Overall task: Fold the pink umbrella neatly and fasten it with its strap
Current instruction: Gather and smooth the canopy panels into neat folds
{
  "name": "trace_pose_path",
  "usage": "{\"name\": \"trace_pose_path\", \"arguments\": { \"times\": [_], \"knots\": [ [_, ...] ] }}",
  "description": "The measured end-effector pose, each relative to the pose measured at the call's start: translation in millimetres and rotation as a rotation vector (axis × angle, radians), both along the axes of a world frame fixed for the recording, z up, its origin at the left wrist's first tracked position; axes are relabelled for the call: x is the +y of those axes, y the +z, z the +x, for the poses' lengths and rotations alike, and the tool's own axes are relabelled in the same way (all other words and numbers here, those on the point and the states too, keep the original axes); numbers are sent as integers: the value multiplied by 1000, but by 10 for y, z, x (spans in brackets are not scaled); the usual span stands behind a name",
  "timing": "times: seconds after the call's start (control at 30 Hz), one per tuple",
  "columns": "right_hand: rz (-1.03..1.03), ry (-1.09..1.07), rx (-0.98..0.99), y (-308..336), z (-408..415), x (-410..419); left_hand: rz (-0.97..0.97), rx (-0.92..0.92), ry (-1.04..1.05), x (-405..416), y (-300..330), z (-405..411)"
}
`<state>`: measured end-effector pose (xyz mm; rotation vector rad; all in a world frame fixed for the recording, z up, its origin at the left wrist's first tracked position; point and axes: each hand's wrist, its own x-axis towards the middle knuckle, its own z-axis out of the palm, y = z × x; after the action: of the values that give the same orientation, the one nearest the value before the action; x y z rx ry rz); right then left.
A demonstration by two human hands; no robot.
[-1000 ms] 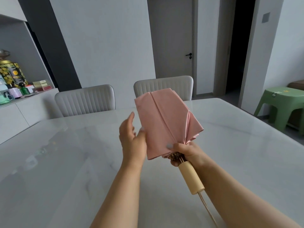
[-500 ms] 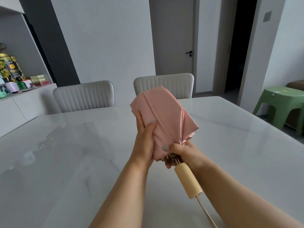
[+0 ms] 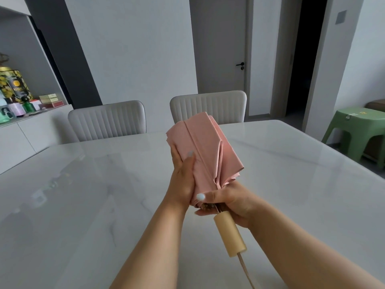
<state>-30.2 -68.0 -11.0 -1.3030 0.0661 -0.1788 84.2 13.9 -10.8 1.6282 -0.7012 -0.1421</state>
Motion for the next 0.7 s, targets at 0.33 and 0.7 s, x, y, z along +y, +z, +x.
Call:
{"name": "trace_pose_path", "arguments": {
  "times": [0.33,0.7],
  "knots": [
    [-160,-161,66,6,-10,-79,9,68,92,-41,54,57],
    [-241,-135,45,3,-30,-146,389,-351,198,-310,1248,537]
  ]
}}
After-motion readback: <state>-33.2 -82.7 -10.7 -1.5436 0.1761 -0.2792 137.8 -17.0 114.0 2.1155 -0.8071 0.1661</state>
